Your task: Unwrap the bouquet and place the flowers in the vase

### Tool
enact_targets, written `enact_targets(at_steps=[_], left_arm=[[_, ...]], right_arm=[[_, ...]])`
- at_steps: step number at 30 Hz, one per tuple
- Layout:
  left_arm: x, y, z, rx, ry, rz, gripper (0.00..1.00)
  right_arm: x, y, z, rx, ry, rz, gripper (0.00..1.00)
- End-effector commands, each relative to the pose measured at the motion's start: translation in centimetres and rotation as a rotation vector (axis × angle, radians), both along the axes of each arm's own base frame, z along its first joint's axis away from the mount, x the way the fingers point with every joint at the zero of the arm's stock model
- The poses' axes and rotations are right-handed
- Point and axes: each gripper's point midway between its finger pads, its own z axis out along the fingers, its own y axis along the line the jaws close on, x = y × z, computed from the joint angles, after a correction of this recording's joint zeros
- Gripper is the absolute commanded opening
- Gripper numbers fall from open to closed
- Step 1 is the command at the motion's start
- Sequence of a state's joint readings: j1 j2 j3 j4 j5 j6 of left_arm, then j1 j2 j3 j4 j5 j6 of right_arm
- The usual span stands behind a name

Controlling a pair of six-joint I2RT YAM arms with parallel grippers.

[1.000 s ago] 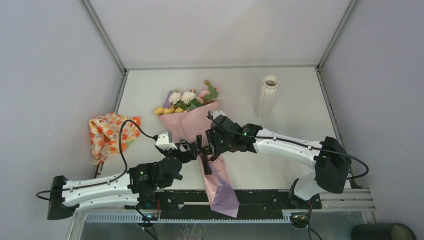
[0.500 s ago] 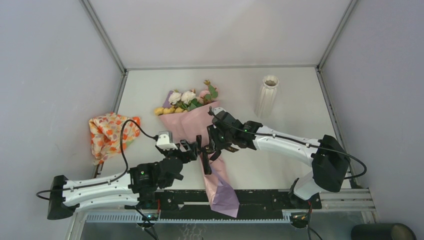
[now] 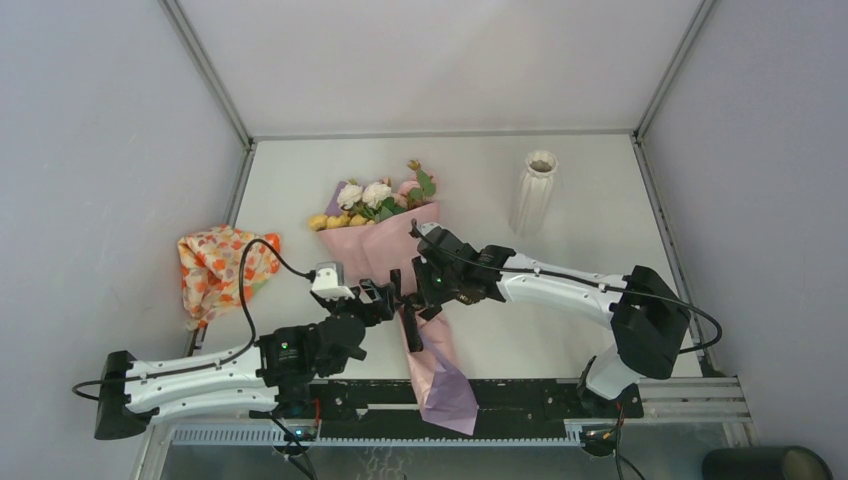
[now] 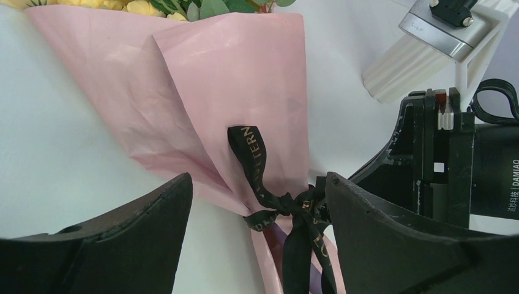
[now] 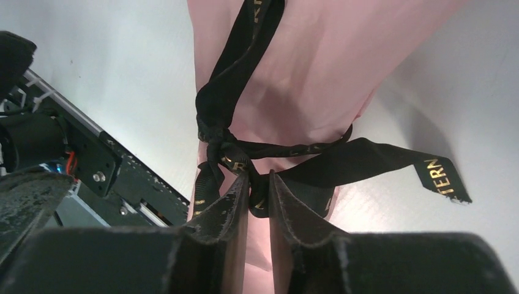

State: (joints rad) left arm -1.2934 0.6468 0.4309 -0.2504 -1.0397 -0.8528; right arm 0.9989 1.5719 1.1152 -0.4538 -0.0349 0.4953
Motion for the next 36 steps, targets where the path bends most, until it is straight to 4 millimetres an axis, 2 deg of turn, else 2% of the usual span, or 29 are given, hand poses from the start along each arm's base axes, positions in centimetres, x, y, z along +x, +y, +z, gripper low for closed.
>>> enact_targets(at_steps=[1, 3, 8, 21, 32, 36], left_arm=[[0.2, 0.3, 0.2, -0.034, -0.003, 0.023, 0.85], [0.2, 0.3, 0.1, -0.031, -0.002, 0.027, 0.85], [0.6, 0.2, -0.4, -0.026, 0.016, 0.044, 0.85], [2.3, 0.1, -1.7, -0.076, 0.06, 0.049, 0.85], [3.2, -0.4, -2.9, -0.07, 0.092, 0.04, 0.85], [4.1, -0.5, -3.0, -0.067, 0.093, 0.048, 0.85]], right_arm=[[0.8, 1.2, 1.9, 0.066, -0.044, -0.023, 0.2], [1.0, 1.1, 2.3, 0.072, -0.055, -0.03, 0.12], [1.0, 0.9, 3.7, 0.1, -0.076, -0.037, 0.0], [-1.2, 0.0, 11.9, 0.276, -0.177, 0.005, 0.0], [-1.2, -0.4, 16.7, 0.327, -0.259, 0.034, 0.0], [-1.4, -0.3, 17.6, 0.344, -0.268, 0.049, 0.0]])
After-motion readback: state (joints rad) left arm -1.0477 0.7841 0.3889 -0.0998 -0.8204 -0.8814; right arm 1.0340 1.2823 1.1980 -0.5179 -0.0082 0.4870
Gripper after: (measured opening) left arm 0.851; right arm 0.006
